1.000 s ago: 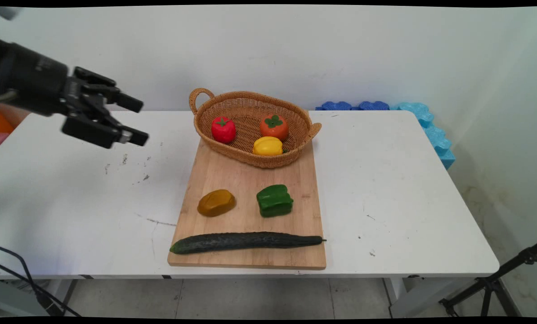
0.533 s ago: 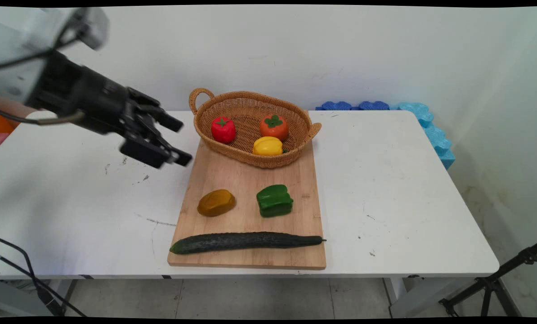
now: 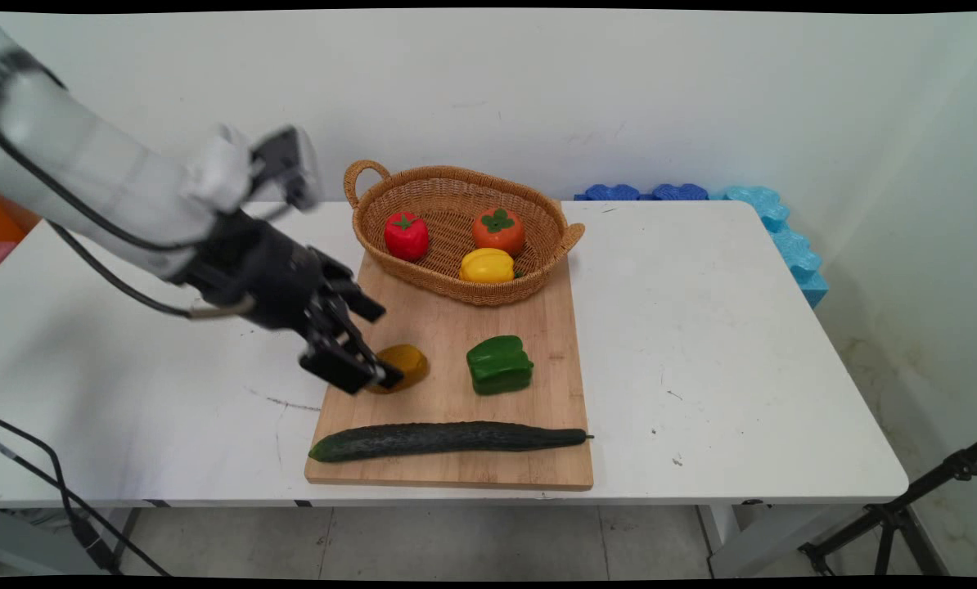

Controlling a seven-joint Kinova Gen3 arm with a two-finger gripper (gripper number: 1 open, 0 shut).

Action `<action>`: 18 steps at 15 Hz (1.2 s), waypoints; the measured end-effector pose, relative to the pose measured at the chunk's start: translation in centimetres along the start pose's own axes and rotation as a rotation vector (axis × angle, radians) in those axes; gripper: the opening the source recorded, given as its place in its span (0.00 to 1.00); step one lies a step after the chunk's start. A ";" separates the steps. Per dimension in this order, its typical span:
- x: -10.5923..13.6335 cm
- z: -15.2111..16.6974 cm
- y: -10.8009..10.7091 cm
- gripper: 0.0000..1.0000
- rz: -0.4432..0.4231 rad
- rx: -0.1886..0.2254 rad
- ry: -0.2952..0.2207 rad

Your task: Pick up the cucumber from the cutting board

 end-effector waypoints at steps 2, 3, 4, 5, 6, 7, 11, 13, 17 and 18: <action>0.0 1.7 0.4 1.00 0.003 -0.006 -0.023; -0.1 2.4 0.5 1.00 0.004 -0.008 -0.032; -0.1 3.3 0.6 1.00 0.007 -0.010 -0.045; -0.2 4.4 0.7 1.00 0.008 -0.011 -0.059; -0.4 5.4 0.9 1.00 0.008 -0.012 -0.072; -0.5 6.3 0.9 1.00 0.006 -0.013 -0.083; -0.8 8.8 0.9 1.00 0.016 -0.009 -0.116; -0.9 10.1 0.7 1.00 0.027 -0.006 -0.130; -1.1 11.9 0.3 1.00 0.042 0.003 -0.150; -1.1 12.3 0.2 1.00 0.046 0.006 -0.155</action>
